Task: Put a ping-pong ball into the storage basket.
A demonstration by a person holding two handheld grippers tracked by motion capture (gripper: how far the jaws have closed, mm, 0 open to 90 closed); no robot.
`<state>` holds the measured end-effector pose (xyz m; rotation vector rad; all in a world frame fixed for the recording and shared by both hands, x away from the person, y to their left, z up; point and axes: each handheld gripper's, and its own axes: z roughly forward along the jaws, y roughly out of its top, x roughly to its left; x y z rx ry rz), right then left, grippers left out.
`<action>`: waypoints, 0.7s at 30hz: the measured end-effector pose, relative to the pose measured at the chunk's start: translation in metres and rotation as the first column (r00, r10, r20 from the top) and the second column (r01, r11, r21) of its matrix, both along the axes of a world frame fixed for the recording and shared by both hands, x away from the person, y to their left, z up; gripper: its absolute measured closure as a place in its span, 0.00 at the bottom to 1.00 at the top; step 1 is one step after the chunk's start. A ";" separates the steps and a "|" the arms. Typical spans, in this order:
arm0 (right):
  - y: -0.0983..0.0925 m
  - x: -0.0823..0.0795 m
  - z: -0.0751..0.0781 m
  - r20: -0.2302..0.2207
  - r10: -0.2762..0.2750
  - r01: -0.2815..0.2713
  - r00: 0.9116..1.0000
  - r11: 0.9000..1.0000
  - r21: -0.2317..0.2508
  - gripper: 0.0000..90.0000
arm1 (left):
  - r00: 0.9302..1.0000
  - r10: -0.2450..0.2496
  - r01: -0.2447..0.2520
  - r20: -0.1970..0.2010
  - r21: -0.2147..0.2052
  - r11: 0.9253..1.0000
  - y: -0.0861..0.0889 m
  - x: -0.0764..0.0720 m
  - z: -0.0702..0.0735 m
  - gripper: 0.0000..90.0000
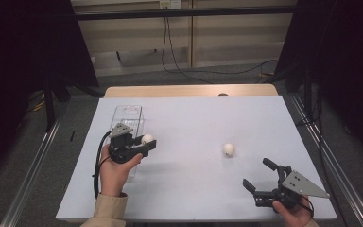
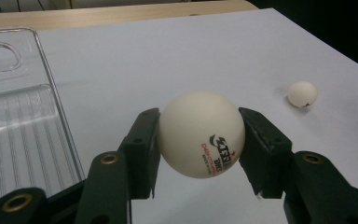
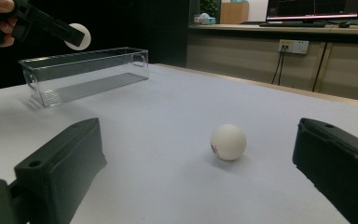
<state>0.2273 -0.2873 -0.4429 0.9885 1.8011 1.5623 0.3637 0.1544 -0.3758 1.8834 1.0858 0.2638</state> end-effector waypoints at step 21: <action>0.000 0.000 0.000 0.002 0.000 0.000 1.000 1.000 0.000 0.01 | 1.000 0.020 -0.020 0.004 0.002 1.000 0.008 0.002 -0.002 0.57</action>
